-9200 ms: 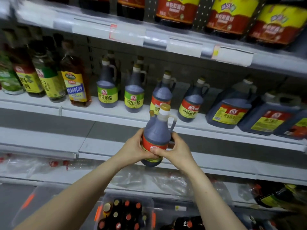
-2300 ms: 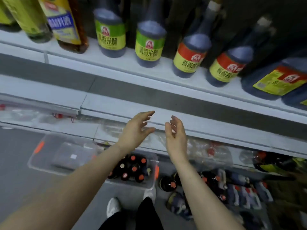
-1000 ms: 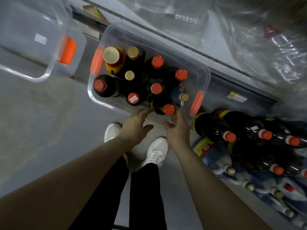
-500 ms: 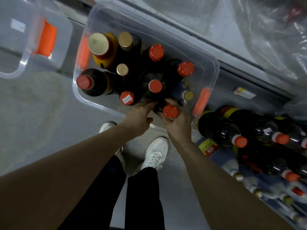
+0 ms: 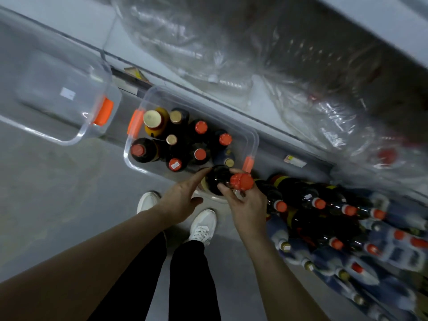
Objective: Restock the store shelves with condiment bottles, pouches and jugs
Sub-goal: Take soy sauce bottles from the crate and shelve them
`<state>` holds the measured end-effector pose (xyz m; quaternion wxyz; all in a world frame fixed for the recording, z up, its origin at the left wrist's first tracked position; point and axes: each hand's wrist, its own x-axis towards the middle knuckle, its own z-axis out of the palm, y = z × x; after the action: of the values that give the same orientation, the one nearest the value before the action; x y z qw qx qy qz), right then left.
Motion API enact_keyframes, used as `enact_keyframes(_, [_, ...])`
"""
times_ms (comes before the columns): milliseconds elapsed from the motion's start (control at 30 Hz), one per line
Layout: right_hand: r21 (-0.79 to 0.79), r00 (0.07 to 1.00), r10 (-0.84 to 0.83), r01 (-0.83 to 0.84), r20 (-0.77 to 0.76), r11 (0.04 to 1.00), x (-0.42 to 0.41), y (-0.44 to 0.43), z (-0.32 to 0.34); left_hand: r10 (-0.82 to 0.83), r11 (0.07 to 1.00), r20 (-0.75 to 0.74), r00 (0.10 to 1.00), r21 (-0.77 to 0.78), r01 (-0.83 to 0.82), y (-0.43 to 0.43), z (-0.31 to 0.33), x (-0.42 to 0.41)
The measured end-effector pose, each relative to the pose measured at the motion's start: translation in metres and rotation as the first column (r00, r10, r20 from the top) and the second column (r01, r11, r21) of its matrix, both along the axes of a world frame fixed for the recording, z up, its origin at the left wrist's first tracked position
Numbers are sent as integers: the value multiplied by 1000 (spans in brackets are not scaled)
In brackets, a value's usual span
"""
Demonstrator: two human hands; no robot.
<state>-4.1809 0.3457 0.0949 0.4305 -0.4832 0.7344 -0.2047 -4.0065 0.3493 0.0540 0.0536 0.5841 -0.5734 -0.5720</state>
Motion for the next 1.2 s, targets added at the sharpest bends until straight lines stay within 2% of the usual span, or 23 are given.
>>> enact_keyframes(133, [-8,999,-28,28,47,1000,1,-14,83,84,990,-118,989,-100,-96,-15,73,7])
enact_keyframes(267, [-32,975,-62,70,213,997,7,-29,171,94,980,-215,972,-153,-128,-28,153,16])
enact_keyframes(400, [-119,952,-4,42,306,992,8,-43,260,50,981,-215,975,-174,-88,-39,231,27])
enact_keyframes(633, [-344,938,123,-4,325,939,23,-65,415,-44,974,-268,962,-227,-19,-53,362,43])
enact_keyframes(767, [-434,916,153,25,370,900,30,-77,488,10,959,-371,929,-260,-114,-53,420,39])
enact_keyframes(867, [-526,918,192,22,348,850,32,-82,544,29,926,-401,915,-335,-176,-53,465,32])
enact_keyframes(1033, [-630,909,189,97,371,770,34,-92,625,15,904,-548,837,-349,-245,-67,540,25])
enact_keyframes(1200, [-579,857,265,48,442,814,16,-89,664,-102,899,-651,752,-385,-211,-81,610,20])
